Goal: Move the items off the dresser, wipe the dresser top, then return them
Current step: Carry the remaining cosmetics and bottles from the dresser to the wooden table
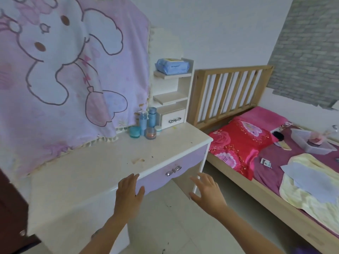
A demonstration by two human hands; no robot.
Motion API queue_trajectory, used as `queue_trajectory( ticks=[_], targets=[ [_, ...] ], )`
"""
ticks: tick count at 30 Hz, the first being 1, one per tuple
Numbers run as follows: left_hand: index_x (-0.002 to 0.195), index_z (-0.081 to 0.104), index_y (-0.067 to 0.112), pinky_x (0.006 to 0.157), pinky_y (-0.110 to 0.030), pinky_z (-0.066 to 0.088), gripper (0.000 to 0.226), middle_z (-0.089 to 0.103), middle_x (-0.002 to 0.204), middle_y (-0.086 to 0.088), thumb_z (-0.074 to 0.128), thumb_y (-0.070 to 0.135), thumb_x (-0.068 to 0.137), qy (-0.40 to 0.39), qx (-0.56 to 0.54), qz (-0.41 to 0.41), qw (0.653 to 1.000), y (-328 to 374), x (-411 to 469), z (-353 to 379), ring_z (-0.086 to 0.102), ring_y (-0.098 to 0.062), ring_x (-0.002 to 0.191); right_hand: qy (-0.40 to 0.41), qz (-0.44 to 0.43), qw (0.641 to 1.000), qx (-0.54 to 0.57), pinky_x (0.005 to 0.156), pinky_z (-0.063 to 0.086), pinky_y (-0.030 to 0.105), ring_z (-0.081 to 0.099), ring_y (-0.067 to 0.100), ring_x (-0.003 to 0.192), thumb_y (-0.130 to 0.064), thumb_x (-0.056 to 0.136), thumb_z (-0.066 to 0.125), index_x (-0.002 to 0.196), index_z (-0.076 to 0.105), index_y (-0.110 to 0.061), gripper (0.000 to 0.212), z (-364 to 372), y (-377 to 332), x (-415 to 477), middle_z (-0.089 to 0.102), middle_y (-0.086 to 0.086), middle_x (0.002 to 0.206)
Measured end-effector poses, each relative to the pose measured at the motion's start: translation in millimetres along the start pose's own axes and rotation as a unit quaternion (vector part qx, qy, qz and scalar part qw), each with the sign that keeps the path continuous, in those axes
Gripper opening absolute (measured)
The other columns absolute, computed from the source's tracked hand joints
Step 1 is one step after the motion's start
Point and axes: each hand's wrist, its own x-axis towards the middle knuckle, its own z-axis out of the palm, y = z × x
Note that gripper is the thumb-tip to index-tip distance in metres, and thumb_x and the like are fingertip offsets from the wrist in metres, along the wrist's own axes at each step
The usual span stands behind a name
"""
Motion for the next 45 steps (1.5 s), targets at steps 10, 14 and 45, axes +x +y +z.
queue_trajectory(
  ticks=[10,14,45],
  targets=[
    [0.134,0.043,0.011,0.106,-0.038,0.028,0.081,0.040,0.142,-0.009,0.023,0.058,0.072,0.086,0.004,-0.154,0.984,21.7,104.2,45.6,0.029,-0.028,0.133,-0.082,-0.090,0.992,0.032,0.072,0.055,0.040,0.062,0.027,0.106,-0.049,0.069,0.049,0.108,0.063,-0.020,0.050,18.8,67.1,184.9,0.063,0.009,0.116],
    [0.134,0.043,0.012,0.105,-0.037,0.031,0.083,0.042,0.141,-0.008,0.023,0.060,0.070,0.050,0.029,-0.215,0.975,4.7,102.4,66.7,0.031,-0.027,0.131,-0.139,-0.108,0.979,0.102,0.106,0.029,0.034,0.021,0.017,0.139,-0.050,0.077,0.035,0.136,0.039,-0.021,0.066,56.1,62.2,215.2,0.028,0.005,0.148],
    [0.144,0.019,0.019,0.107,-0.033,0.028,0.063,0.016,0.153,-0.003,0.046,0.038,0.090,-0.058,0.117,-0.182,0.975,-90.1,395.3,70.7,0.019,-0.023,0.137,-0.112,-0.045,0.991,0.048,0.069,0.054,0.039,0.063,0.033,0.092,-0.026,0.061,0.083,0.107,0.063,-0.011,0.052,176.6,12.4,452.1,0.065,0.013,0.102]
  ],
)
